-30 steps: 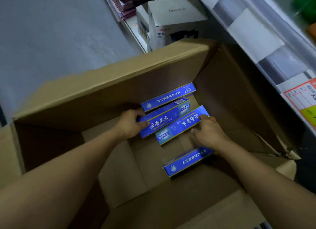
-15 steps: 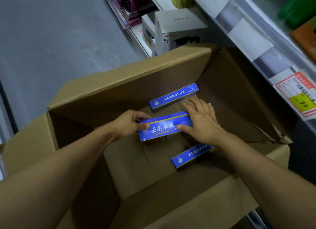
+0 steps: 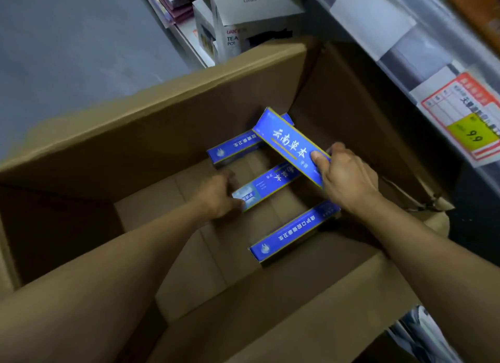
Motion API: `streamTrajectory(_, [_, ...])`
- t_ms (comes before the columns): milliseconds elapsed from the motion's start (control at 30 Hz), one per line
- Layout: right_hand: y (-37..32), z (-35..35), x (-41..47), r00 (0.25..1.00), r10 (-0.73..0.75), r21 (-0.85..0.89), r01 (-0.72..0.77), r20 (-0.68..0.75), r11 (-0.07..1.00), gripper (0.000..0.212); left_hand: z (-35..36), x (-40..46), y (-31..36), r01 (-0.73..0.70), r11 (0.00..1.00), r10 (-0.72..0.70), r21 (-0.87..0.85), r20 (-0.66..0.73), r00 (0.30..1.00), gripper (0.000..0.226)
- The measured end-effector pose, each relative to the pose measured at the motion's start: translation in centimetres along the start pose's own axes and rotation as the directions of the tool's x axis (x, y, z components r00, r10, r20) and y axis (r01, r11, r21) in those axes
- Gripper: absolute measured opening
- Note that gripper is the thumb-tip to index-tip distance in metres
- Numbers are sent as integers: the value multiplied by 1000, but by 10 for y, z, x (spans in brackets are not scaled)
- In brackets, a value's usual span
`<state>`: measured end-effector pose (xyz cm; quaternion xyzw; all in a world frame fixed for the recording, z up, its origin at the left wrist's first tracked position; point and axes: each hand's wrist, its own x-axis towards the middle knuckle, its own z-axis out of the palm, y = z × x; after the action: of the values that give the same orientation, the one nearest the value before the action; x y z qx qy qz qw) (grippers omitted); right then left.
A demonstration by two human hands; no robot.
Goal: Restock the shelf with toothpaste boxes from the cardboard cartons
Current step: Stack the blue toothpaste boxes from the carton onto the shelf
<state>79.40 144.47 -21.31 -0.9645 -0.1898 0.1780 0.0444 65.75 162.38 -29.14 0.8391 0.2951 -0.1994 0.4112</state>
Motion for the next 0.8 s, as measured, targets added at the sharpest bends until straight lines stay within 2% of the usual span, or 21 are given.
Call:
streamTrajectory(100, [4, 0, 8, 998, 52, 36, -51, -26, 998, 47, 25, 21, 11, -63, 989, 66, 131, -22, 998, 62])
streamTrajectory(200, [4, 2, 12, 997, 62, 51, -60, -39, 997, 48, 42, 39, 24, -50, 981, 60, 190, -45, 997, 70])
streamTrajectory(267, [3, 6, 14, 997, 64, 53, -62, -41, 997, 48, 48, 48, 27, -82, 961, 94, 265, -34, 995, 76])
streamTrajectory(400, [2, 12, 14, 996, 85, 52, -85, -5, 995, 50, 44, 49, 22, -143, 913, 144, 382, 27, 989, 66])
streamTrajectory(567, [3, 9, 12, 994, 103, 58, -105, 32, 993, 50, 23, 8, -11, -45, 906, 35, 421, 31, 999, 72])
streamTrajectory(667, [-1, 7, 8, 992, 109, 70, -113, 64, 991, 51, 10, -23, -37, 11, 916, -51, 400, 87, 995, 71])
streamTrajectory(733, [-5, 6, 4, 992, 98, 62, -103, 79, 993, 51, 1, -34, -49, 8, 941, -27, 339, 51, 998, 62])
streamTrajectory(800, [-8, 6, 1, 991, 86, 51, -91, 98, 995, 52, -14, -35, -51, -45, 933, 49, 358, -3, 999, 54])
